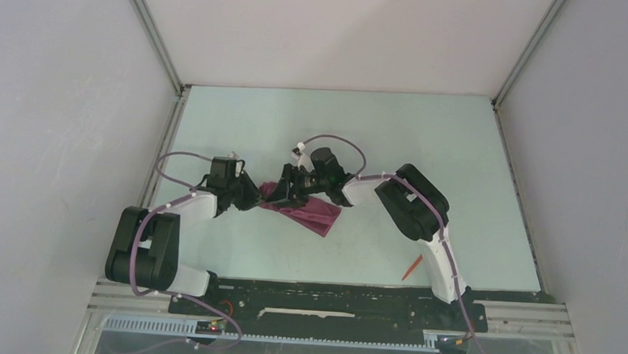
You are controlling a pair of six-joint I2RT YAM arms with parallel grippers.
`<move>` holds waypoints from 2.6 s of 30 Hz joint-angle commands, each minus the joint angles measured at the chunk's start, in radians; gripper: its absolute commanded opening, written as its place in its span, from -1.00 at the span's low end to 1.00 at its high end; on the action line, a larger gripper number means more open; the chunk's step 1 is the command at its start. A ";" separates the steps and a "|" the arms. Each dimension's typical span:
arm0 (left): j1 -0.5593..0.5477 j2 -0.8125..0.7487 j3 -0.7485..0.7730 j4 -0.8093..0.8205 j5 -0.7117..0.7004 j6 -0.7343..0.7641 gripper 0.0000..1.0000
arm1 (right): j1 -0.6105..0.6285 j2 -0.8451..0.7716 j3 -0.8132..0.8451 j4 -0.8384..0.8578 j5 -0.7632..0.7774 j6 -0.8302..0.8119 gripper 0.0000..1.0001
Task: Fold the napkin into a case and place the utensils inside
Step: Stuff the top corner of the smaller-rectangle-folded napkin into the folded napkin, then smooth out the smaller rectangle-folded napkin at the center of the board.
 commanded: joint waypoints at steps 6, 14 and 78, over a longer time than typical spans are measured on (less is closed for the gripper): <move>-0.007 -0.106 -0.002 -0.015 -0.010 0.000 -0.55 | 0.010 0.004 -0.001 0.023 0.020 -0.045 0.43; -0.011 -0.030 0.047 0.037 0.080 -0.026 -0.51 | 0.018 -0.266 -0.001 -0.358 0.070 -0.288 0.46; -0.249 0.061 -0.274 0.503 0.227 -0.403 -0.90 | 0.201 -0.212 0.157 -0.982 0.818 -1.135 -0.10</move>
